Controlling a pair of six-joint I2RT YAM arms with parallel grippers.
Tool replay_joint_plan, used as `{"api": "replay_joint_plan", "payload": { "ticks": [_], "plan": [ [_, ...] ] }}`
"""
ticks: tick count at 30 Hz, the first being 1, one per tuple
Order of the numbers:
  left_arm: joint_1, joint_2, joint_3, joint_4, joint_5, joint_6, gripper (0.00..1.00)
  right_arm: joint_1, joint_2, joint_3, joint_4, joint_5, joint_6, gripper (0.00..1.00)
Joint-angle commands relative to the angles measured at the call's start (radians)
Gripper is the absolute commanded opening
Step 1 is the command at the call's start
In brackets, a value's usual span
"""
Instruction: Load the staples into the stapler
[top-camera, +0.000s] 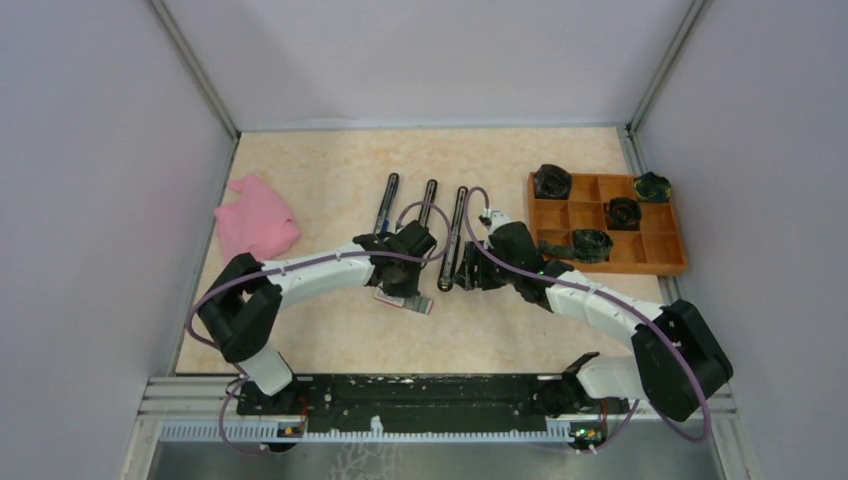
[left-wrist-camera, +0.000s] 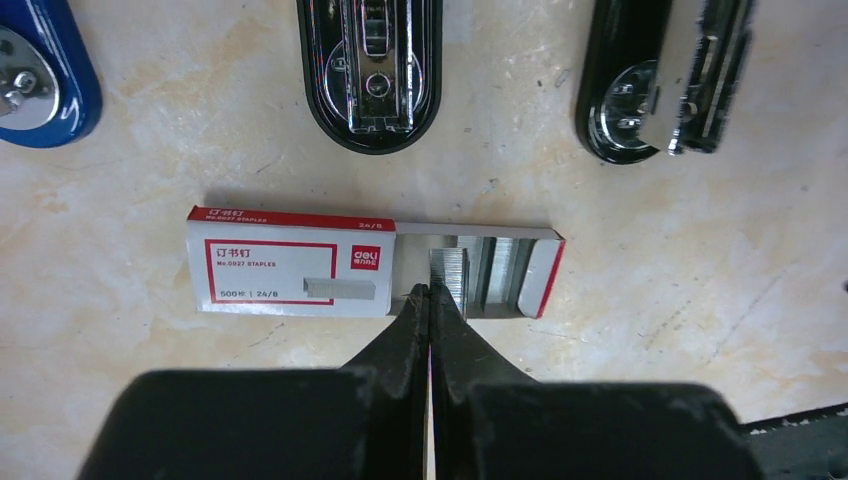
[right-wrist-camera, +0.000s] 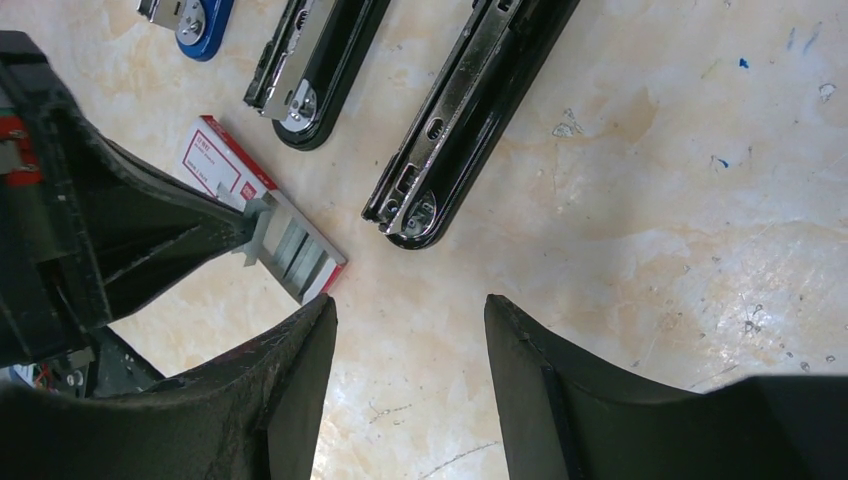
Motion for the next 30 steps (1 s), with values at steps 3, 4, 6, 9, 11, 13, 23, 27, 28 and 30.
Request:
{"api": "replay_joint_plan", "payload": {
  "ticks": [3, 4, 6, 9, 11, 13, 23, 27, 28, 30],
  "plan": [
    [-0.007, -0.086, -0.007, 0.030, -0.011, -0.004, 0.00, 0.004, -0.071, 0.007, 0.032, -0.022, -0.035, 0.56],
    [-0.006, -0.099, -0.014, 0.037, -0.012, -0.007, 0.00, 0.004, -0.080, 0.004, 0.039, -0.030, -0.039, 0.56],
    [-0.005, -0.130, -0.034, 0.064, -0.017, -0.013, 0.00, 0.005, -0.101, -0.002, 0.056, -0.045, -0.048, 0.56],
    [-0.003, -0.208, -0.091, 0.140, -0.020, -0.022, 0.00, 0.004, -0.135, -0.016, 0.097, -0.077, -0.060, 0.58],
    [-0.003, -0.264, -0.129, 0.199, -0.026, -0.036, 0.00, 0.005, -0.162, -0.031, 0.146, -0.111, -0.066, 0.60],
    [0.002, -0.323, -0.163, 0.254, -0.034, -0.041, 0.00, 0.004, -0.188, -0.048, 0.198, -0.136, -0.069, 0.60],
    [0.017, -0.552, -0.324, 0.579, -0.074, -0.058, 0.00, 0.004, -0.248, -0.116, 0.474, -0.254, -0.082, 0.61],
    [0.022, -0.616, -0.366, 0.687, -0.076, -0.045, 0.00, 0.004, -0.216, -0.064, 0.508, -0.358, -0.075, 0.61],
    [0.024, -0.625, -0.368, 0.701, -0.079, -0.042, 0.00, 0.004, -0.207, -0.046, 0.502, -0.367, -0.076, 0.61],
    [0.028, -0.637, -0.372, 0.729, -0.073, -0.035, 0.00, 0.004, -0.188, -0.022, 0.497, -0.379, -0.081, 0.61]
  ]
}}
